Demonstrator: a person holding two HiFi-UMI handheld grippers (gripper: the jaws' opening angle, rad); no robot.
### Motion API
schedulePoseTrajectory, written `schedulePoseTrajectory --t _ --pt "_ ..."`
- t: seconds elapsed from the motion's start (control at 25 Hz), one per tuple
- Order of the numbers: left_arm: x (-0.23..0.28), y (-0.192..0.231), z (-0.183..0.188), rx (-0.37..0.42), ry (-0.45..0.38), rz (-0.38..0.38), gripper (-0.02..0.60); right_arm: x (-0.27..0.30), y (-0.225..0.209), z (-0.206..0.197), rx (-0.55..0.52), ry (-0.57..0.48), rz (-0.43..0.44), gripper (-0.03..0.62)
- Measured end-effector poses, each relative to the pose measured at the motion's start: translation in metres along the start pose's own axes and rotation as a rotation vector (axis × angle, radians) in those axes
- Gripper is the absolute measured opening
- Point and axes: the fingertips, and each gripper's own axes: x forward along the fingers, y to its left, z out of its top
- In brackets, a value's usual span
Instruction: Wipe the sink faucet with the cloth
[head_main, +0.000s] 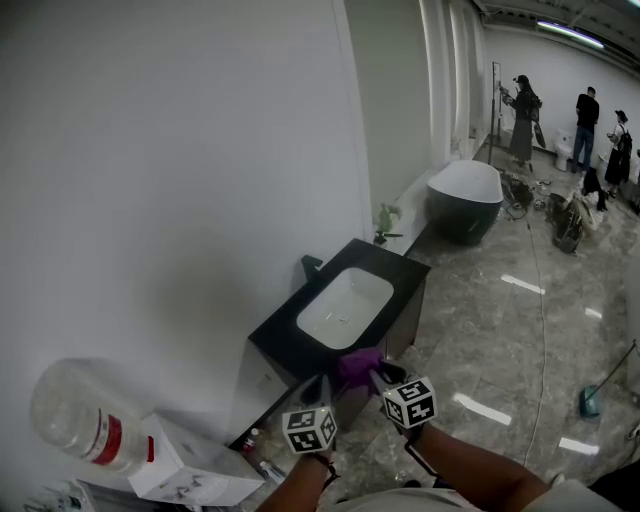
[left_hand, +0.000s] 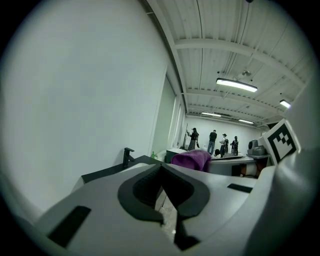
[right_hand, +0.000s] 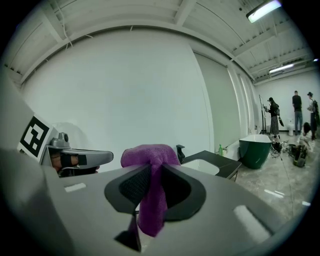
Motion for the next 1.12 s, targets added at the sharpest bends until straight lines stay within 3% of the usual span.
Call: schedulePoseTrajectory --t 0.28,0.68,0.92,1.12 --pt "0.008 -0.009 -0.004 0.002 0.006 0.019 0.005 -0.002 -0.009 -0.001 -0.031 -0.008 0.02 0.069" --pt "0.043 -0.021 -0.003 -0.017 0.006 0.088 0.005 0.009 -0.054 -0.005 -0.026 0.022 0.096 0.069" --pt "0.096 0.0 -0.002 -0.028 0.024 0.085 0.005 0.06 -0.071 -0.001 -0.029 0.048 0.114 0.069" --pt "0.164 0.054 0.004 -0.05 0.04 0.055 0.005 0.137 -0.085 0.004 -0.033 0.07 0.094 0.069"
